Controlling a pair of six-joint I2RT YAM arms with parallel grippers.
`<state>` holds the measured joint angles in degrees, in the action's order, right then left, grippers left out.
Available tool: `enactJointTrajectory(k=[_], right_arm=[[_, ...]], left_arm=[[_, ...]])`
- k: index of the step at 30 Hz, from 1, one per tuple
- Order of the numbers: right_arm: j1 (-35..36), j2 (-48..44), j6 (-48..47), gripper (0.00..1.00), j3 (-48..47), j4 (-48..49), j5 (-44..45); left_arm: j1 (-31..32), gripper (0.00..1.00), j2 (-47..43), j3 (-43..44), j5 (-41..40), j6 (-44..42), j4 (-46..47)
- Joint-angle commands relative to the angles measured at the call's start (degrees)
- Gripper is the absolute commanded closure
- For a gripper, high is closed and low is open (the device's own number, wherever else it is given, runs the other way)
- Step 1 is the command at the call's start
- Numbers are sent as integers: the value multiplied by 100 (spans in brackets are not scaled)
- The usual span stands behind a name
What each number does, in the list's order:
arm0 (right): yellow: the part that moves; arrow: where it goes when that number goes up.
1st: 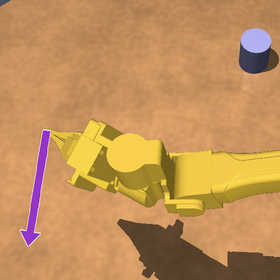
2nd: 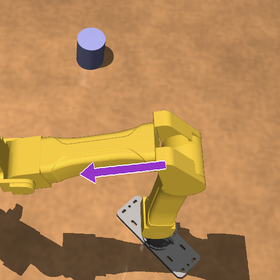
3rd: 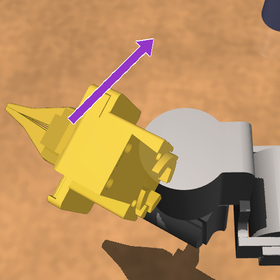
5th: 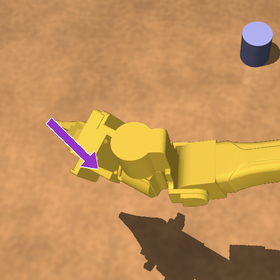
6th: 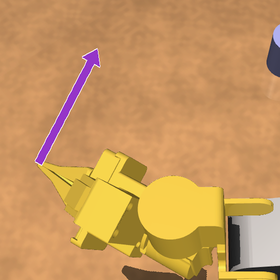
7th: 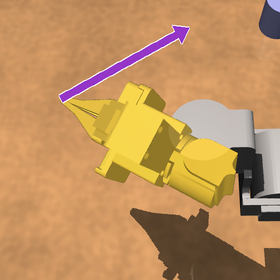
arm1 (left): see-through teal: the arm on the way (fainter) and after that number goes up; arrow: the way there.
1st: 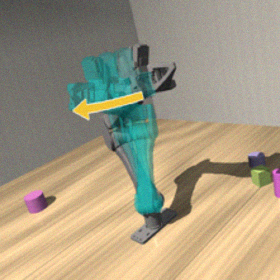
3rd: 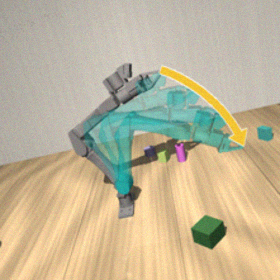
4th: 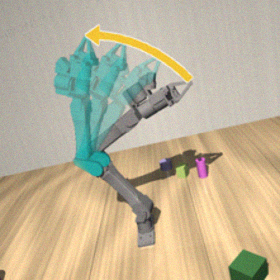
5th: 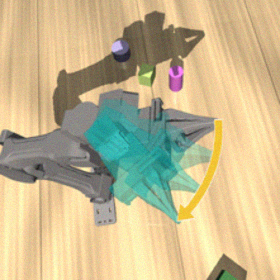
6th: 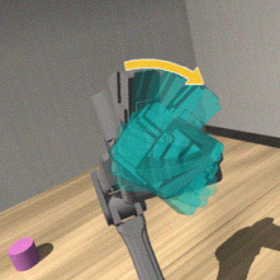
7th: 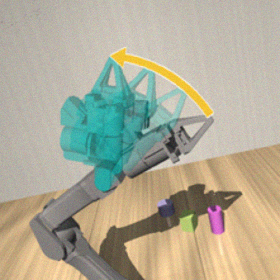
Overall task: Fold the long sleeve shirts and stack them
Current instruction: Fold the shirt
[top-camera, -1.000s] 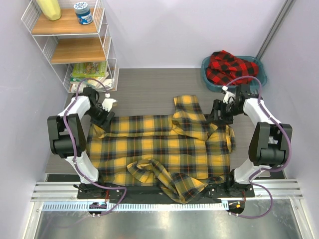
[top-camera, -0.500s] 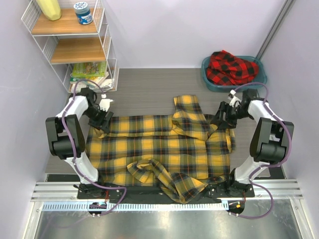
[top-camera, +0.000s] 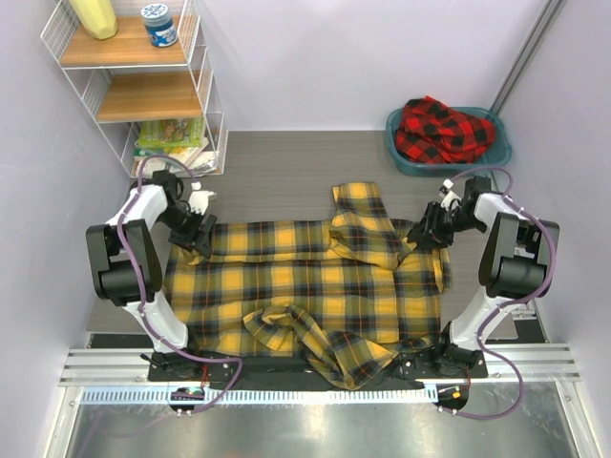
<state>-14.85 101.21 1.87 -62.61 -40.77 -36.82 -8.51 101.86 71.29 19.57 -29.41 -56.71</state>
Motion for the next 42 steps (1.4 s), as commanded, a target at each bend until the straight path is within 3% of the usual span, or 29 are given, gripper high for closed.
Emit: enactJointTrajectory(k=[1, 2, 9, 18, 19, 25, 26, 27, 28, 30, 33, 39, 42], right_arm=[[17, 22, 112, 62, 47, 175, -229], [9, 22, 112, 72, 73, 175, -273], [9, -84, 68, 99, 109, 96, -388], [9, -285, -98, 99, -6, -255, -370], [9, -312, -116, 99, -14, -299, -344], [9, -365, -327, 99, -6, -467, -168], [9, -348, -327, 99, 3, -449, -168], [9, -330, -328, 99, 12, -432, -168], [9, -278, -310, 99, 3, -414, -177], [9, -233, -301, 99, -6, -379, -177], [9, -181, -292, 99, -41, -344, -142], [9, -136, -327, 99, -50, -343, -106], [9, -119, -328, 99, -58, -343, -89]], left_arm=[[-54, 34, 123, 245, 363, 216, -148], [-54, 34, 175, 245, 363, 251, -121], [-54, 53, 325, 351, 372, 357, -156], [-203, 100, 150, 570, 433, 146, -569], [-221, 100, 71, 579, 416, 68, -648], [-282, 100, -114, 413, 381, -197, -754], [-300, 91, -166, 369, 267, 64, -502], [-326, 58, -184, 308, 205, 206, -377], [-361, 42, -176, 290, 214, 303, -306], [-423, 23, -106, 307, 240, 627, -122], [-546, 22, 34, 324, 442, 1023, 106], [-599, 37, 413, 492, 899, 1253, 195], [-608, 38, 554, 492, 900, 1350, 292]])
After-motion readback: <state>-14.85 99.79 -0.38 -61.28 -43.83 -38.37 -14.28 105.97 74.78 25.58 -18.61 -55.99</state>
